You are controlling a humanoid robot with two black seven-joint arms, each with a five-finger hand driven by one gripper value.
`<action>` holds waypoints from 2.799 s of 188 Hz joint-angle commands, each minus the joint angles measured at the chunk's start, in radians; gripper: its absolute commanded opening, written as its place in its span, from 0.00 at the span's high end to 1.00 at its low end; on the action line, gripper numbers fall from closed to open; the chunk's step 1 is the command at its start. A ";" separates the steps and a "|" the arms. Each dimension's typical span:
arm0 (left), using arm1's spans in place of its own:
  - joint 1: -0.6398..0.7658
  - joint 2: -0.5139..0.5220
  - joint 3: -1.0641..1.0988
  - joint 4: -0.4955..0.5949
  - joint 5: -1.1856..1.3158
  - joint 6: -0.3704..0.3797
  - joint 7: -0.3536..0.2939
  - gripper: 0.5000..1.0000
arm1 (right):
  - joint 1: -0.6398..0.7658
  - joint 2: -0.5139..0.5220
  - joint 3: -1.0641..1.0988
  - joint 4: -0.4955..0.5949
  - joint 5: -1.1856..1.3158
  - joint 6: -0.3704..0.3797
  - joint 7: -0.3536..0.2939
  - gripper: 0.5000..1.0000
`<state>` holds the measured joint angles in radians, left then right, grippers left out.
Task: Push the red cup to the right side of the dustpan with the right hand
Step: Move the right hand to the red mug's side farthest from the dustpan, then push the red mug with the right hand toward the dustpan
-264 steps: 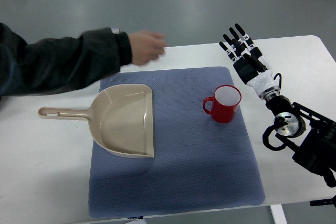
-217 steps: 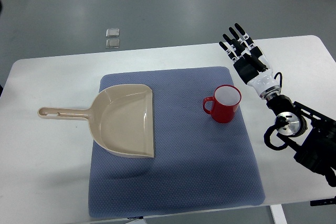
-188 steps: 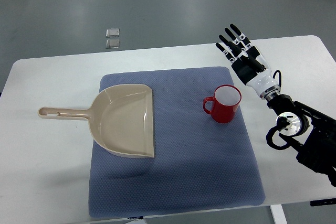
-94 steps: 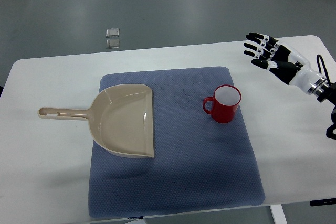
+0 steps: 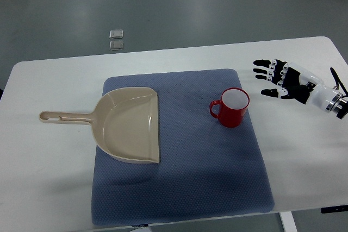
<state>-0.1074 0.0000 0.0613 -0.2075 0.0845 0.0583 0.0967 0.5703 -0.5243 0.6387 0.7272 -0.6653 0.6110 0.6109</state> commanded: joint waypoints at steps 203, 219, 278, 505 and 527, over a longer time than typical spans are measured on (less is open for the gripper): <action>0.000 0.000 0.002 -0.001 0.000 0.000 0.000 0.00 | -0.072 0.122 -0.001 -0.014 -0.056 0.000 0.000 0.13; 0.000 0.000 0.002 -0.001 0.000 0.000 0.000 0.00 | -0.070 0.133 -0.001 -0.014 -0.056 0.000 0.000 0.13; 0.000 0.000 0.000 -0.001 0.000 0.000 0.000 0.00 | -0.070 0.167 -0.002 -0.015 -0.056 0.000 0.000 0.13; 0.000 0.000 0.000 -0.001 0.000 0.000 0.000 0.00 | -0.063 0.319 -0.016 -0.064 -0.057 -0.112 0.000 0.13; 0.000 0.000 0.000 -0.001 0.000 0.000 0.000 0.00 | -0.061 0.336 -0.016 -0.064 -0.057 -0.139 0.000 0.14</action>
<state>-0.1074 0.0000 0.0613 -0.2086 0.0843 0.0583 0.0967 0.5078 -0.2024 0.6226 0.6628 -0.7225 0.4922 0.6109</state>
